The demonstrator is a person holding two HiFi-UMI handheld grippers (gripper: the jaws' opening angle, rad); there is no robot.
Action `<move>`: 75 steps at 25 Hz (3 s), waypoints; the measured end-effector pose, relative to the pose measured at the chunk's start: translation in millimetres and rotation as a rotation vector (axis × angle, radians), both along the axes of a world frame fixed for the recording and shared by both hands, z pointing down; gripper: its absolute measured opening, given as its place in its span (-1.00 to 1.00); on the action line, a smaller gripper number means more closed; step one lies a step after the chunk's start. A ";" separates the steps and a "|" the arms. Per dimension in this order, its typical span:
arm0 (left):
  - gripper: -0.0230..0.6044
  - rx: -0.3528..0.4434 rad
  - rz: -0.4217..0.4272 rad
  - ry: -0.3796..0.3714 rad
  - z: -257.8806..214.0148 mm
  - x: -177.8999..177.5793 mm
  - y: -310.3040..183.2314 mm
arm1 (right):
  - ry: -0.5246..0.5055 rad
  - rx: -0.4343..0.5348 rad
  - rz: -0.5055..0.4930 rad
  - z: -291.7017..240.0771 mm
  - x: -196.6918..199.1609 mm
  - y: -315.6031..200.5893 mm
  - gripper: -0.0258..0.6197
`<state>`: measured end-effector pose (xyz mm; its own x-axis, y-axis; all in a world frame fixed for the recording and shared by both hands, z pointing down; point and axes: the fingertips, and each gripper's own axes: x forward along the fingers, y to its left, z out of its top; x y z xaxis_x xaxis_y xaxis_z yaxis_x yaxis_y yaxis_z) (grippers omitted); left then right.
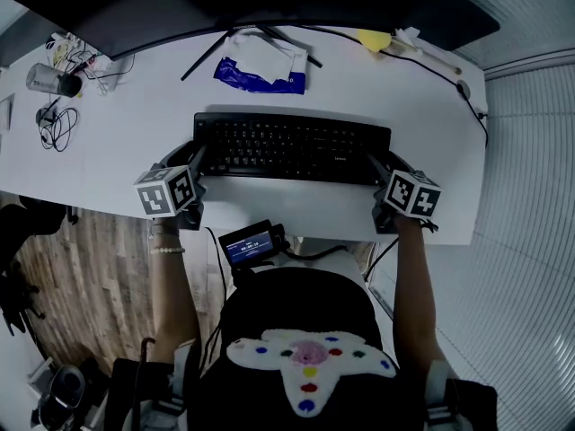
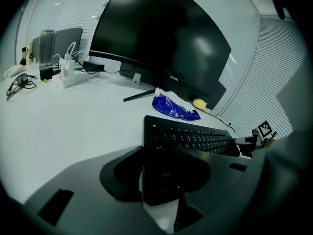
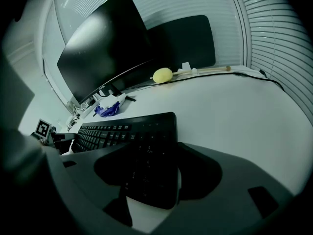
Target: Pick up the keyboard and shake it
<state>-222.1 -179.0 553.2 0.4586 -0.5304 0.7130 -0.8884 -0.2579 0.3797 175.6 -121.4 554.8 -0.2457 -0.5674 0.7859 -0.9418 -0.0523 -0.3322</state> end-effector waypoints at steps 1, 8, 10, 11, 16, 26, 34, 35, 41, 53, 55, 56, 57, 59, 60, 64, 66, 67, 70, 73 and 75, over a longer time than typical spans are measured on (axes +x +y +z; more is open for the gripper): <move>-0.41 0.000 0.000 0.006 -0.1 0.3 -0.6 | 0.002 -0.001 0.003 0.0 -0.1 0.1 -0.06; -0.40 0.003 -0.027 0.014 2.4 -3.4 -0.3 | 0.022 0.011 0.014 0.0 -1.7 -0.5 -0.06; -0.40 0.005 -0.028 -0.015 2.1 -5.0 0.2 | 0.029 0.012 0.020 -0.8 -1.8 -0.5 -0.06; -0.40 0.012 -0.021 -0.032 0.9 -4.3 0.1 | 0.034 0.014 0.026 -1.0 -1.5 -0.4 -0.06; -0.40 0.067 -0.021 -0.057 -7.5 -3.1 -1.0 | 0.111 0.050 0.055 -5.5 -0.8 -0.6 -0.06; -0.75 0.305 -0.015 -0.135 -83.7 14.3 -0.3 | 0.262 0.283 -0.015 -78.6 -1.0 -11.2 -0.67; -0.86 0.529 0.000 -0.131 -168.7 54.4 7.2 | 0.244 0.466 -0.161 -145.4 -39.4 -17.5 -0.76; -0.86 0.549 0.003 -0.130 -176.8 58.5 10.3 | 0.237 0.485 -0.172 -152.2 -43.2 -16.6 -0.77; -0.86 0.649 0.070 -0.166 -219.8 83.3 33.1 | 0.154 0.590 -0.194 -202.2 -62.3 -11.7 -0.77; -0.86 0.743 0.087 -0.159 -274.4 110.3 62.3 | 0.196 0.765 -0.323 -268.7 -80.0 4.2 -0.77; -0.86 0.735 0.081 -0.149 -278.0 113.8 64.8 | 0.196 0.779 -0.333 -274.1 -80.9 6.5 -0.78; -0.87 0.733 0.082 -0.148 -278.7 114.8 65.4 | 0.195 0.781 -0.335 -275.3 -81.3 7.2 -0.78; -0.86 0.732 0.084 -0.149 -278.7 115.3 65.7 | 0.190 0.779 -0.333 -275.2 -81.6 7.7 -0.78; -0.86 0.732 0.086 -0.149 -278.2 115.1 66.4 | 0.169 0.766 -0.316 -273.0 -81.8 8.7 -0.78; -0.86 0.729 0.084 -0.148 -278.1 114.9 66.6 | 0.160 0.760 -0.307 -272.1 -81.6 9.1 -0.78; -0.87 0.742 0.090 -0.165 -279.0 113.5 64.9 | 0.154 0.759 -0.306 -271.7 -82.7 8.9 -0.78; -0.86 0.745 0.092 -0.174 -279.0 112.8 64.2 | 0.152 0.758 -0.312 -270.8 -84.1 8.7 -0.78; -0.87 0.746 0.094 -0.178 -278.8 112.8 64.0 | 0.152 0.758 -0.316 -270.2 -84.6 8.6 -0.78; -0.86 0.747 0.098 -0.185 -278.0 113.0 63.9 | 0.153 0.755 -0.316 -268.8 -84.7 8.3 -0.78; -0.87 0.751 0.100 -0.190 -278.1 112.6 63.9 | 0.157 0.756 -0.326 -269.0 -86.1 8.5 -0.78; -0.86 0.745 0.094 -0.187 -278.1 112.5 64.2 | 0.158 0.754 -0.325 -268.3 -86.8 9.0 -0.78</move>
